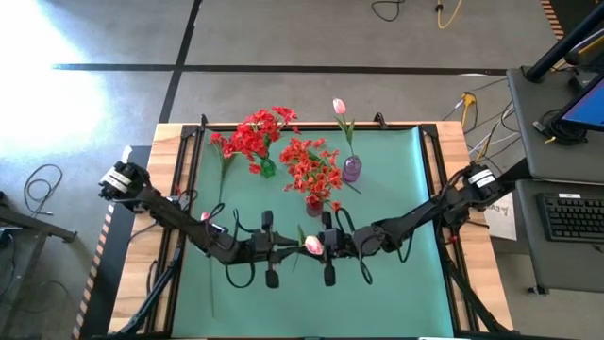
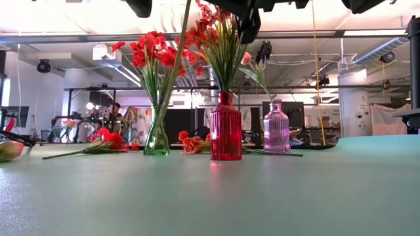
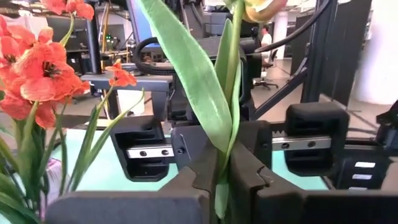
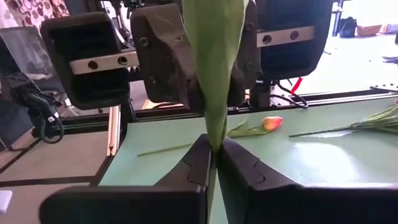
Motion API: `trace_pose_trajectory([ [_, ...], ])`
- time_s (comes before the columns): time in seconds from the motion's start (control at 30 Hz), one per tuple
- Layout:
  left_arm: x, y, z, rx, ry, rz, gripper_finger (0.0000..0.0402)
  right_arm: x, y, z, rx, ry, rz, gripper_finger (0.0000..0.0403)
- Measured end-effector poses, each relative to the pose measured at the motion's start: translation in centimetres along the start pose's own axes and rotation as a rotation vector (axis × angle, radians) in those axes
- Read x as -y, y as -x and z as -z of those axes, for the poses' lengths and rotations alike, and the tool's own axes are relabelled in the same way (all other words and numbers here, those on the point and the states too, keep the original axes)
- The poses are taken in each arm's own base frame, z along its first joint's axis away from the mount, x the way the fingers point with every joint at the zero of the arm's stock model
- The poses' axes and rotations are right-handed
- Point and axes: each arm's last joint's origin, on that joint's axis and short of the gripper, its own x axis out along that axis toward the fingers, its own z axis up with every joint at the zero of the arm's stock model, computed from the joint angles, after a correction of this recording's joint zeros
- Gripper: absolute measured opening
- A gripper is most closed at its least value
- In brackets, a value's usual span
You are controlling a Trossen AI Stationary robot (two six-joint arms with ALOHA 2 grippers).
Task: Sort flowers into vase by color
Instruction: Put the pink tulip into the purple vase
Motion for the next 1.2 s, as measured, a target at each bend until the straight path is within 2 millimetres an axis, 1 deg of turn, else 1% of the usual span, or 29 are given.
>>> trace_pose_trajectory([
  [0.1, 0.0, 0.1, -0.2, 0.005, 0.022, 0.027, 0.0042, 0.0, 0.1, -0.1, -0.003, 0.008, 0.000, 0.0011],
  [0.27, 0.1, 0.3, -0.6, 0.008, 0.036, 0.040, 0.0116, 0.1, 0.8, -1.0, -0.038, 0.021, 0.006, 0.0012],
  [0.37, 0.1, 0.5, -0.8, -0.001, 0.031, 0.045, 0.0153, 0.2, 1.6, -2.1, -0.061, 0.029, 0.007, 0.0012],
  [0.5, 0.0, 0.9, -1.1, -0.022, 0.039, 0.049, 0.0184, 0.3, 3.5, -3.6, -0.136, 0.029, 0.010, 0.0012],
  [0.67, -0.3, 1.6, -1.3, -0.103, 0.099, 0.046, 0.0194, 1.3, 7.1, -5.9, -0.264, -0.063, 0.052, 0.0013],
  [0.77, -0.8, 2.2, -1.1, -0.193, 0.150, 0.028, 0.0194, 2.1, 9.2, -7.0, -0.299, -0.116, 0.135, 0.0013],
  [0.87, -1.4, 3.0, -0.9, -0.284, 0.187, 0.000, 0.0193, 2.8, 11.1, -7.8, -0.319, -0.123, 0.211, 0.0013],
  [1.0, -2.2, 4.0, -0.9, -0.378, 0.233, -0.042, 0.0189, 3.8, 13.1, -8.7, -0.307, -0.113, 0.329, 0.0013],
  [1.1, -2.6, 4.7, -1.1, -0.413, 0.252, -0.061, 0.0185, 4.5, 14.4, -9.4, -0.262, -0.072, 0.465, 0.0013],
  [1.2, -2.9, 5.0, -1.2, -0.431, 0.243, -0.069, 0.0181, 5.7, 15.1, -10.2, -0.215, -0.017, 0.584, 0.0013],
])
